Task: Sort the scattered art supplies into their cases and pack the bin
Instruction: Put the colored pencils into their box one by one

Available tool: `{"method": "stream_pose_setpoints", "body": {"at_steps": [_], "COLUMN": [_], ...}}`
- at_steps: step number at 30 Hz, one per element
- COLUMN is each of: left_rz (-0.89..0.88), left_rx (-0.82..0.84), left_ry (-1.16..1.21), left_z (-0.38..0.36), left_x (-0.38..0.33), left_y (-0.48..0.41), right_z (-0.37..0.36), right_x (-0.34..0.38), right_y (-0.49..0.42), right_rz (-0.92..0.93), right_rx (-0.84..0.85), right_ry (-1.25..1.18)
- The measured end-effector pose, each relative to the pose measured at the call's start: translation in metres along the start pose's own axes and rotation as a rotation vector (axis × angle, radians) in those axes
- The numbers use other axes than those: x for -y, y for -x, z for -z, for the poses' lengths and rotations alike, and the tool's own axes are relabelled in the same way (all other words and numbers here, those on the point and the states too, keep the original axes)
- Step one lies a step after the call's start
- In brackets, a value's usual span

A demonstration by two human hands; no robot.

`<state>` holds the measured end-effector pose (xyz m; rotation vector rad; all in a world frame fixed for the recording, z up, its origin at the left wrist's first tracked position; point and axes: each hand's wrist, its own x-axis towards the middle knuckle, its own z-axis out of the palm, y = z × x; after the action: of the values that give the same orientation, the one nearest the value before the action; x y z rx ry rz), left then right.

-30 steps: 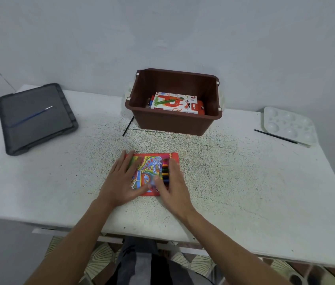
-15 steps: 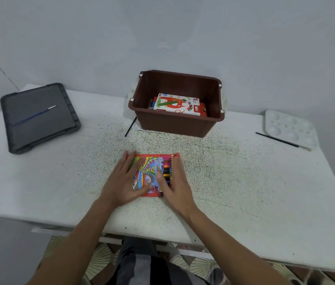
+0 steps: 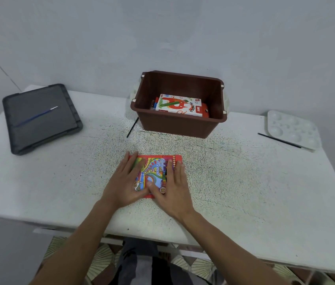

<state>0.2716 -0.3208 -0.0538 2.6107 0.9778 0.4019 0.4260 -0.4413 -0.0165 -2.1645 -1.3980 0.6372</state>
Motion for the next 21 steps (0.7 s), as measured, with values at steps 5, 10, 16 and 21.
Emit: {"method": "stream_pose_setpoints", "body": {"at_steps": [5,10,16,21], "left_rz": [0.019,0.019,0.027,0.050], "left_rx": [-0.008,0.000,0.006,0.004], "left_ry": [-0.010,0.011,0.012,0.006], "left_z": [0.001,0.003,0.003,0.005], "left_x": [-0.003,-0.002,-0.003,-0.005], "left_y": [0.000,0.000,0.001,-0.001], "right_z": [0.008,0.000,0.005,0.036], "right_x": [-0.007,-0.001,0.000,0.000], "right_y": [-0.002,0.000,-0.001,0.002], "right_rz": [0.008,0.028,-0.001,-0.055], "right_rx": [0.020,-0.003,0.040,0.044], "right_ry": [-0.076,0.003,-0.061,-0.391]}}
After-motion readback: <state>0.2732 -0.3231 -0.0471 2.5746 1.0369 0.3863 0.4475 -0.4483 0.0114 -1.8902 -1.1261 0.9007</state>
